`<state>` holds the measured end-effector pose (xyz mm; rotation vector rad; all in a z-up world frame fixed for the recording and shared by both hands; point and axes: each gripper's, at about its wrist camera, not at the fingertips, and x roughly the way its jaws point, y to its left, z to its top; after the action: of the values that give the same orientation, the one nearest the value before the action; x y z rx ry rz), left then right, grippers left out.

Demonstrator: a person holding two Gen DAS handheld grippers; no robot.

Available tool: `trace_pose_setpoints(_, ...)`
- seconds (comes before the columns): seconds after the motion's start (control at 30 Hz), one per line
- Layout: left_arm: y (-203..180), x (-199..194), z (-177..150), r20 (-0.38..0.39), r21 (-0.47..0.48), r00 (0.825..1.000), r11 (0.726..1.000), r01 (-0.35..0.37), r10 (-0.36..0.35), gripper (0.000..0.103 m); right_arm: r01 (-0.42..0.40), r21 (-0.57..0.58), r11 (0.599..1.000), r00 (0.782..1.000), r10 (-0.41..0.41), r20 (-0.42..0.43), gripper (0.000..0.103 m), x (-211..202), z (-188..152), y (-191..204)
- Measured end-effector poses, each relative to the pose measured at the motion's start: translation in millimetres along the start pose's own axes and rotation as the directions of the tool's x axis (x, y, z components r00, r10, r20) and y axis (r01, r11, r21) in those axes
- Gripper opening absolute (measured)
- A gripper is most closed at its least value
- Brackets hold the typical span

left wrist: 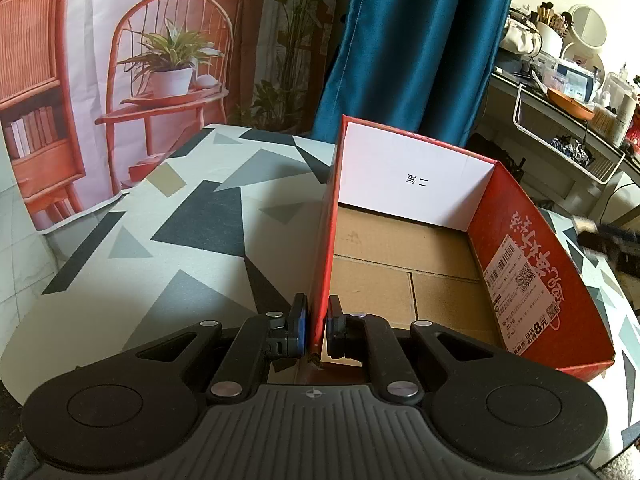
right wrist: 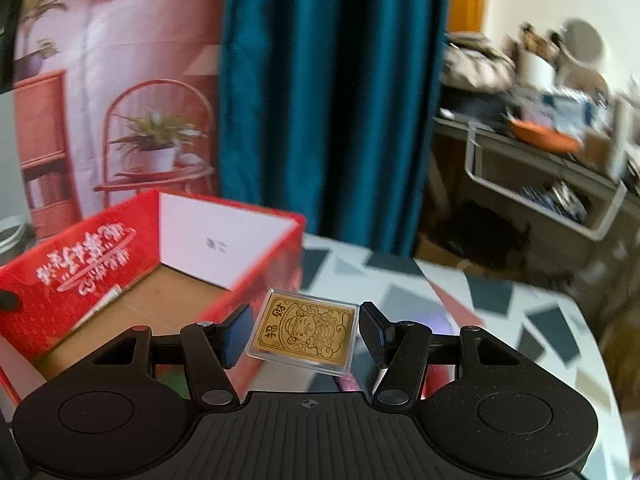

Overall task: Organize rigid objects
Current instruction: 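Carry the gold card into the red box and release it with the right gripper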

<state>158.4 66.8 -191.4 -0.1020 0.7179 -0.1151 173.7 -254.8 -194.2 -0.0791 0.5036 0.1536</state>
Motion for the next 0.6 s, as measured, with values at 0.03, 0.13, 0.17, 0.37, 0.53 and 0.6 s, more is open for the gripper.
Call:
trace_pose_setpoints(0.03,0.1,-0.1,-0.1,0.000,0.000,1.000,1.000,0.000,0.000,0.010,-0.017,-0.020,1.000,1.000,0.017,0.005,0.055,3.0,6.7,3.1)
trace_pose_setpoints(0.13,0.1,-0.1,-0.1,-0.001,0.001,1.000,1.000,-0.001,0.001,0.010,-0.084,-0.094,0.992,0.996,0.086,0.017,0.055,12.1,25.5,14.7)
trace_pose_setpoints(0.17,0.2,0.0,-0.1,-0.001,0.001,1.000,1.000,-0.001,0.001,0.010,-0.114,-0.119,0.986,0.993,0.116,0.012,0.055,15.7,30.8,19.8)
trace_pose_setpoints(0.37,0.1,-0.1,0.4,-0.005,0.005,1.000,1.000,-0.004,0.004,0.011,-0.234,-0.224,0.946,0.972,0.221,-0.080,0.055,46.8,36.9,52.8)
trace_pose_setpoints(0.53,2.2,-1.2,-0.3,-0.003,-0.006,1.000,1.000,-0.002,0.002,0.012,-0.267,-0.217,0.939,0.961,0.243,-0.129,0.054,61.5,33.3,66.6)
trace_pose_setpoints(0.6,2.6,-1.2,-1.1,0.003,-0.008,1.000,1.000,0.003,-0.003,0.011,-0.274,-0.215,0.937,0.959,0.248,-0.141,0.054,63.9,30.4,68.2)
